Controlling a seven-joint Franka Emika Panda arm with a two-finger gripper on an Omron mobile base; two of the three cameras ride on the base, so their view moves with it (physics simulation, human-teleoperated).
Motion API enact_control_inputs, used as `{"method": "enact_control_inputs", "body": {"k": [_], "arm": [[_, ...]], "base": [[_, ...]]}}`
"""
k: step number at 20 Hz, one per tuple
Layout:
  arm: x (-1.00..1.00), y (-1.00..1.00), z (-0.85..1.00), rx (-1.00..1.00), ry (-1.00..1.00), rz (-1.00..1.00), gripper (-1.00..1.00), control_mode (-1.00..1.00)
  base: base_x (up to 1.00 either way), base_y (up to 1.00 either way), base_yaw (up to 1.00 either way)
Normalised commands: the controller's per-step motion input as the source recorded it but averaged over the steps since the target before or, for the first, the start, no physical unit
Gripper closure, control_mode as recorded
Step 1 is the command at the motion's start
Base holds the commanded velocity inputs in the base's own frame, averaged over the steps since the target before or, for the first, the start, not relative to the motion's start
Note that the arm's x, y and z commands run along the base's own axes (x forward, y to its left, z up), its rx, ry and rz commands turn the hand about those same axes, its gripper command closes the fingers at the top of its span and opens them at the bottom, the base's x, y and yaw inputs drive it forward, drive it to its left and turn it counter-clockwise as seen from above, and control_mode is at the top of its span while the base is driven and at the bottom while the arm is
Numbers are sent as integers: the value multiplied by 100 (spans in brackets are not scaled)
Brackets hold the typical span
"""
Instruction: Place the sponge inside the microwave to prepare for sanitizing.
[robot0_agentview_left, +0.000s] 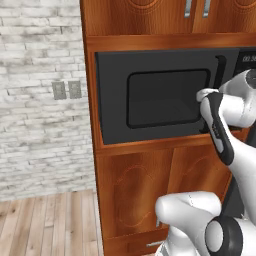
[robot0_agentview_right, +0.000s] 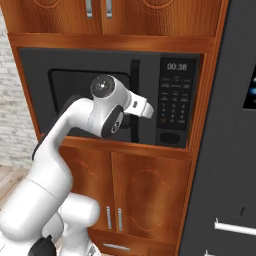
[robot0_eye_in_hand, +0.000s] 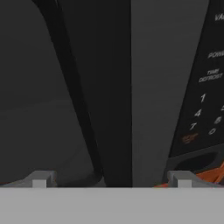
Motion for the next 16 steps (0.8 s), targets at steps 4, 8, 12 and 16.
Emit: {"method": "enact_control_inputs", "body": {"k": [4, 8, 12, 16], "arm": [[28, -21, 0, 0, 2, 0, -100, -100], [25, -25, 0, 0, 4, 0, -100, -100], [26, -11, -7, 0, 0, 0, -100, -100], [17, -1, -15, 1, 0, 0, -100, -100]], "base": [[0, 0, 0], [0, 0, 0], [0, 0, 0], [0, 0, 0]]}}
